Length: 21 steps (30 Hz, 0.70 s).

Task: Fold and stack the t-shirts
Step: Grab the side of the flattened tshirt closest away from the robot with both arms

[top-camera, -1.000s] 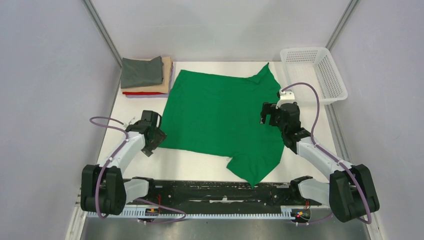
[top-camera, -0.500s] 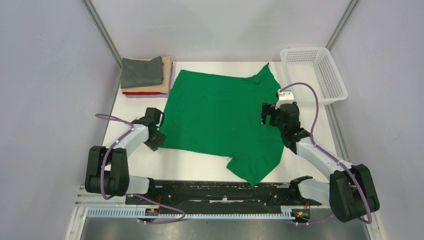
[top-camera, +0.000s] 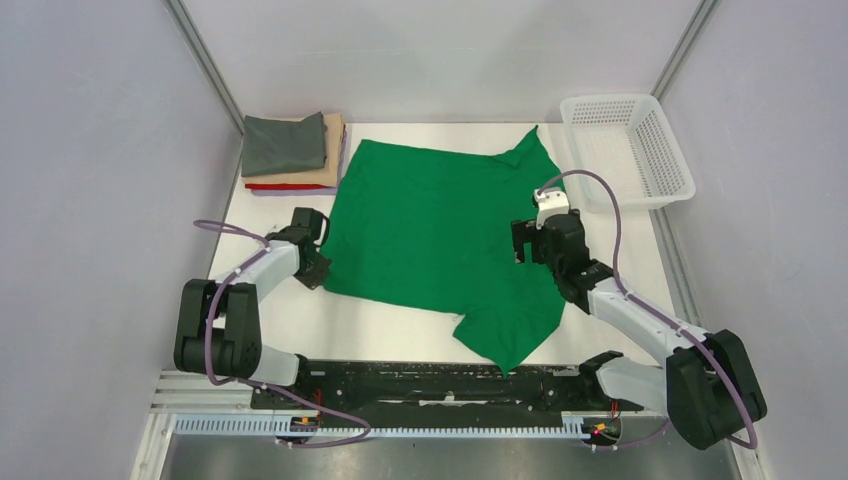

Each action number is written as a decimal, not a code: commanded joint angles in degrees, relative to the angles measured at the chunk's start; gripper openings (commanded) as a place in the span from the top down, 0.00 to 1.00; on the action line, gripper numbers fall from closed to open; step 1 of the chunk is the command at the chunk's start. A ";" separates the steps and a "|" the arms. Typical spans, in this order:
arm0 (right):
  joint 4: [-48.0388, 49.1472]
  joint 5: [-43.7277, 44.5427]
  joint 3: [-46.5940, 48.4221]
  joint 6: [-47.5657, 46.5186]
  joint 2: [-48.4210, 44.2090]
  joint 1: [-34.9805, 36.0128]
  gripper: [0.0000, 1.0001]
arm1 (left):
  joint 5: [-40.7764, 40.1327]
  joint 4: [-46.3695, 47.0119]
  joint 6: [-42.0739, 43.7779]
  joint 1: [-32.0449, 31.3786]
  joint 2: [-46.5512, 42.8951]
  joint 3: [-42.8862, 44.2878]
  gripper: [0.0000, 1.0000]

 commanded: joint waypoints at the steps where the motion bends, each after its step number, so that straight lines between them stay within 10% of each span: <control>1: -7.63 -0.98 2.87 -2.81 -1.06 3.15 0.02 | 0.87 -1.17 1.73 0.13 1.39 0.19 0.98; 12: -36.81 -9.73 11.79 -0.21 4.27 31.10 0.15 | -0.12 -4.63 5.85 0.13 -8.19 -3.13 0.98; 21: -38.86 -10.51 8.24 2.09 9.11 42.28 0.24 | -2.84 -4.48 3.93 0.13 -12.91 -6.16 0.98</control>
